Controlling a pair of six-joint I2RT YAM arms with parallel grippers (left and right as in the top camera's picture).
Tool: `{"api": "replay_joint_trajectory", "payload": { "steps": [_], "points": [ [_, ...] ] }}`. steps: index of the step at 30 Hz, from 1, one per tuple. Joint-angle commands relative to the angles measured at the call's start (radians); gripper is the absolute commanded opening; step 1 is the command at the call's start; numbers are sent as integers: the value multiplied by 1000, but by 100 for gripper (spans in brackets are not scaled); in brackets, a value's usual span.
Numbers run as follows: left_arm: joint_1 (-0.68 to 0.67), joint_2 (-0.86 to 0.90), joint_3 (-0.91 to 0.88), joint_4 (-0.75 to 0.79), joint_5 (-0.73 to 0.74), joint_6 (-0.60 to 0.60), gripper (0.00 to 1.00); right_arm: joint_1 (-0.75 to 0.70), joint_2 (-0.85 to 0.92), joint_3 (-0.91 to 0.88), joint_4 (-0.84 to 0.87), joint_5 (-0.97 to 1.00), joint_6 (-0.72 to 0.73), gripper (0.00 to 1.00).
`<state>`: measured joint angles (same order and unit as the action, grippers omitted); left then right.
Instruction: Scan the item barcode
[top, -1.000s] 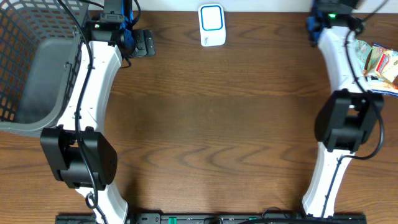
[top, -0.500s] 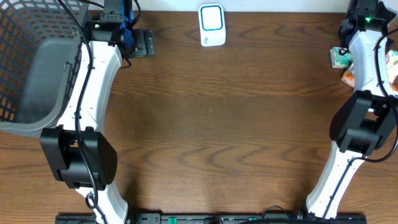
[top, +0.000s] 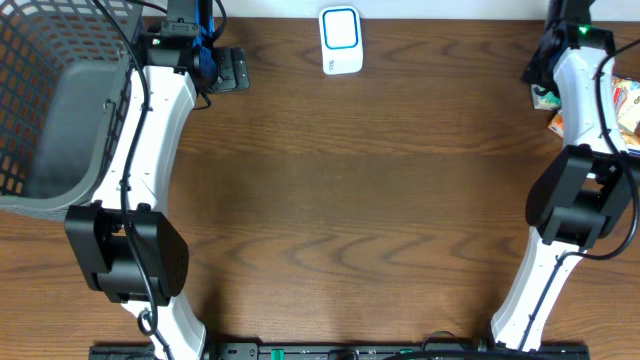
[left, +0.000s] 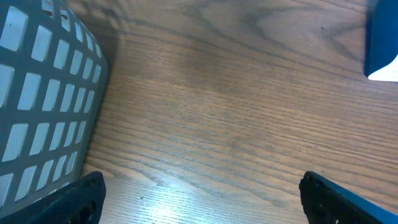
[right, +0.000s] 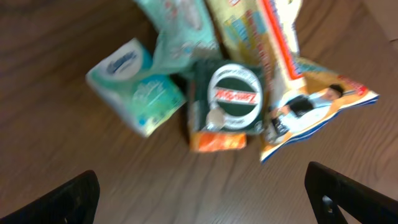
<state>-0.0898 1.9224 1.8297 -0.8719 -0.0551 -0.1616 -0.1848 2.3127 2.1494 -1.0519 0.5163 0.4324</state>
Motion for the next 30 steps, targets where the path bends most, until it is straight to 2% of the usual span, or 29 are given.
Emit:
{"api": "replay_joint_trajectory", "payload": {
  "steps": [1,5,8,14,23,26,30],
  "points": [
    [0,-21,12,-3,-9,-16,98,44,-105,1,-41,-34,-26,99],
    [0,-21,12,-3,-9,-16,98,96,-219,1,-85,-140,-40,99],
    [0,-21,12,-3,-9,-16,98,151,-315,1,-109,-217,-72,94],
    [0,-21,12,-3,-10,-16,98,263,-492,1,-143,-220,-108,93],
    [0,-21,12,-3,-9,-16,98,369,-701,-3,-299,-220,-143,96],
    [0,-21,12,-3,-9,-16,98,421,-772,-51,-325,-220,-145,95],
    [0,-21,12,-3,-9,-16,98,499,-858,-174,-276,-214,-146,98]
  ]
}}
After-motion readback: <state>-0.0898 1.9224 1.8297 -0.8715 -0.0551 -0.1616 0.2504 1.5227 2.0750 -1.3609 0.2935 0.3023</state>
